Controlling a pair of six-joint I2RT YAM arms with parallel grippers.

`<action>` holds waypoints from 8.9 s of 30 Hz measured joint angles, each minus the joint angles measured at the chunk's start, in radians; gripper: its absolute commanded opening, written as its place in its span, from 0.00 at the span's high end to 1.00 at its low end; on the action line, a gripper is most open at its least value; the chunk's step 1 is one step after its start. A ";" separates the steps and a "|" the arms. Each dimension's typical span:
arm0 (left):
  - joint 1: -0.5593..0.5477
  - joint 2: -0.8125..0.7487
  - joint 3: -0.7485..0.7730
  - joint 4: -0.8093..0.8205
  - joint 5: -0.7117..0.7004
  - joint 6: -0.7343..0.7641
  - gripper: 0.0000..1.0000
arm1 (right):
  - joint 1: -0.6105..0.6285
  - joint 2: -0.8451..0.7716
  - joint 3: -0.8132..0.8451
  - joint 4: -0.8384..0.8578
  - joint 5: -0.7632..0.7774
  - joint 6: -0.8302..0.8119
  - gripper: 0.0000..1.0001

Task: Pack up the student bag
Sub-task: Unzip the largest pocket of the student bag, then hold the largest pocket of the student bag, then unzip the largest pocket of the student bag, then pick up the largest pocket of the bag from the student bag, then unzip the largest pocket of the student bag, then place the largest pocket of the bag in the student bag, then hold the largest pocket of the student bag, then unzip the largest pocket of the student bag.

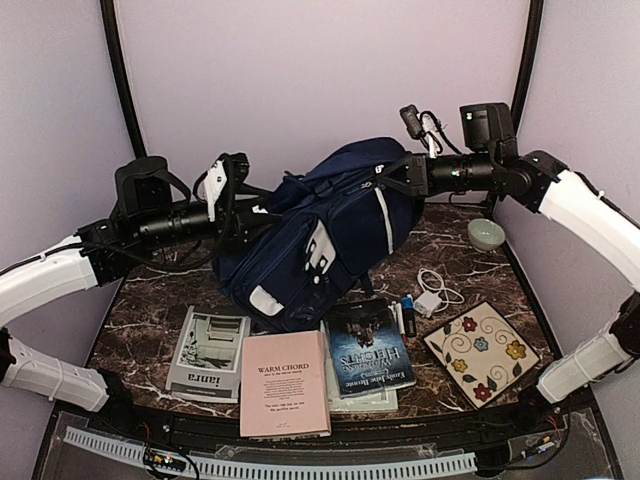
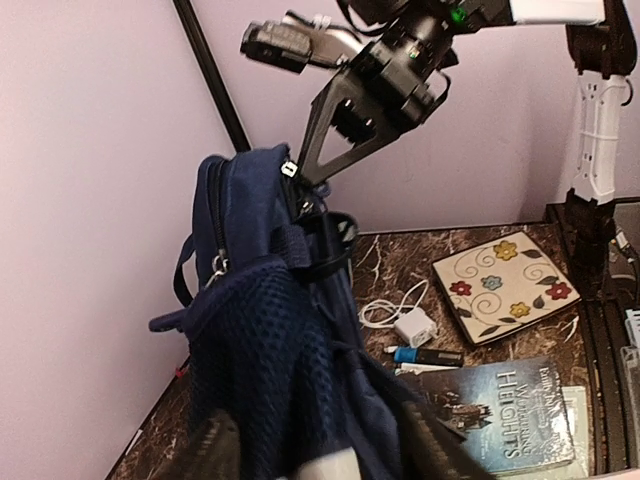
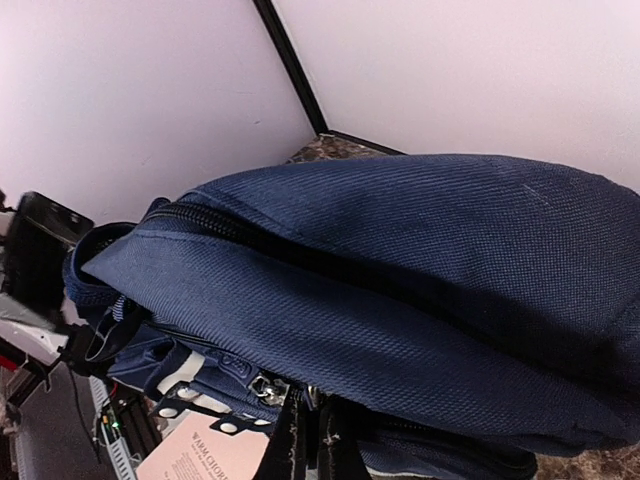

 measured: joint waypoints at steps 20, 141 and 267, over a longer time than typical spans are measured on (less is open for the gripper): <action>-0.026 0.602 0.956 -0.525 -0.014 0.041 0.21 | 0.081 0.096 0.118 -0.013 0.038 -0.108 1.00; 0.043 0.208 0.409 -0.198 -0.004 0.030 1.00 | 0.104 0.007 -0.171 0.569 -0.010 -1.123 1.00; 0.072 0.121 0.280 0.013 -0.058 -0.110 1.00 | -0.221 0.195 -0.797 1.296 -0.239 -0.377 0.96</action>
